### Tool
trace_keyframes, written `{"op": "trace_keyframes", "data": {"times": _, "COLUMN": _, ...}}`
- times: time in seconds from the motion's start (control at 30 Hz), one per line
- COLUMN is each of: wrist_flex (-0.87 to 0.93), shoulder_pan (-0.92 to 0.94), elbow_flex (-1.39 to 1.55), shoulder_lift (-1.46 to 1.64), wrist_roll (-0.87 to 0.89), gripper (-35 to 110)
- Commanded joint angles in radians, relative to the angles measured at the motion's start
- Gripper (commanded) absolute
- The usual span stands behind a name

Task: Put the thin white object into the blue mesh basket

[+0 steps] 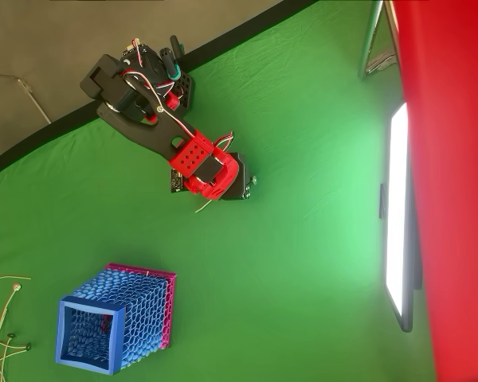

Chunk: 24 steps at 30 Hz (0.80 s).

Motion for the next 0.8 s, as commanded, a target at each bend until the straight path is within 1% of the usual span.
{"op": "trace_keyframes", "data": {"times": 0.0, "wrist_flex": -0.026, "shoulder_pan": 0.032, "elbow_flex": -0.052, "shoulder_lift": 0.057, "wrist_roll": -0.038, "gripper": 1}}
{"op": "trace_keyframes", "data": {"times": 0.3, "wrist_flex": -0.233, "shoulder_pan": 0.11, "elbow_flex": -0.12, "shoulder_lift": 0.146, "wrist_roll": -0.249, "gripper": 1}}
{"op": "trace_keyframes", "data": {"times": 0.53, "wrist_flex": -0.549, "shoulder_pan": 0.15, "elbow_flex": -0.086, "shoulder_lift": 0.233, "wrist_roll": -0.426, "gripper": 1}}
{"op": "trace_keyframes", "data": {"times": 0.67, "wrist_flex": -0.672, "shoulder_pan": 0.186, "elbow_flex": -0.086, "shoulder_lift": 0.273, "wrist_roll": -0.425, "gripper": 1}}
{"op": "trace_keyframes", "data": {"times": 0.77, "wrist_flex": -0.706, "shoulder_pan": 0.232, "elbow_flex": -0.1, "shoulder_lift": 0.299, "wrist_roll": -0.38, "gripper": 1}}
